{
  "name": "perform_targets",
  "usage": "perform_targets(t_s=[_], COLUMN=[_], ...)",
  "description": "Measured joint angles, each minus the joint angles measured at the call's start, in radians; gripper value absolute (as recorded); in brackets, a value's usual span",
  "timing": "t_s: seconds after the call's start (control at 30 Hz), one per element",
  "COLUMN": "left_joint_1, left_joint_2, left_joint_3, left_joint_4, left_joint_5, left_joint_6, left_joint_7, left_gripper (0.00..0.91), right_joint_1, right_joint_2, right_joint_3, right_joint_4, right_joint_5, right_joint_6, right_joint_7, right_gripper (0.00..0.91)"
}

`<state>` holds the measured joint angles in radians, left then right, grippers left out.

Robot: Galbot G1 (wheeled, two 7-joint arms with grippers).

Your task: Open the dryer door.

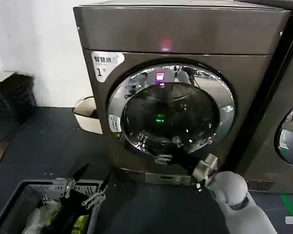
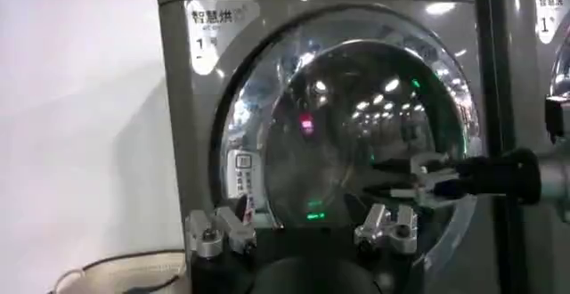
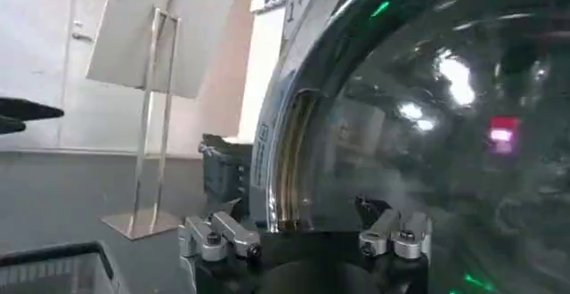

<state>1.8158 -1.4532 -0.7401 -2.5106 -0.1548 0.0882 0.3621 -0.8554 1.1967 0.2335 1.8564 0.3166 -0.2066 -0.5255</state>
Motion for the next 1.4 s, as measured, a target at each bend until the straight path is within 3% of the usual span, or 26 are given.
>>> perform_targets(t_s=[0.7, 1.4], left_joint_1=[0.009, 0.01], left_joint_2=[-0.004, -0.013], left_joint_3=[0.004, 0.019], left_joint_4=[-0.016, -0.022], left_joint_5=[0.025, 0.04], left_joint_6=[-0.015, 0.002], left_joint_7=[-0.013, -0.002], left_gripper=[0.907, 0.907], right_joint_1=[0.088, 0.198], right_joint_2=[0.116, 0.189], right_joint_3=[-0.086, -0.166], right_joint_4=[-0.138, -0.254], right_joint_5=[-0.057, -0.065], right_joint_6=[0.001, 0.008], right_joint_7=[0.022, 0.034], right_gripper=[0.907, 0.907])
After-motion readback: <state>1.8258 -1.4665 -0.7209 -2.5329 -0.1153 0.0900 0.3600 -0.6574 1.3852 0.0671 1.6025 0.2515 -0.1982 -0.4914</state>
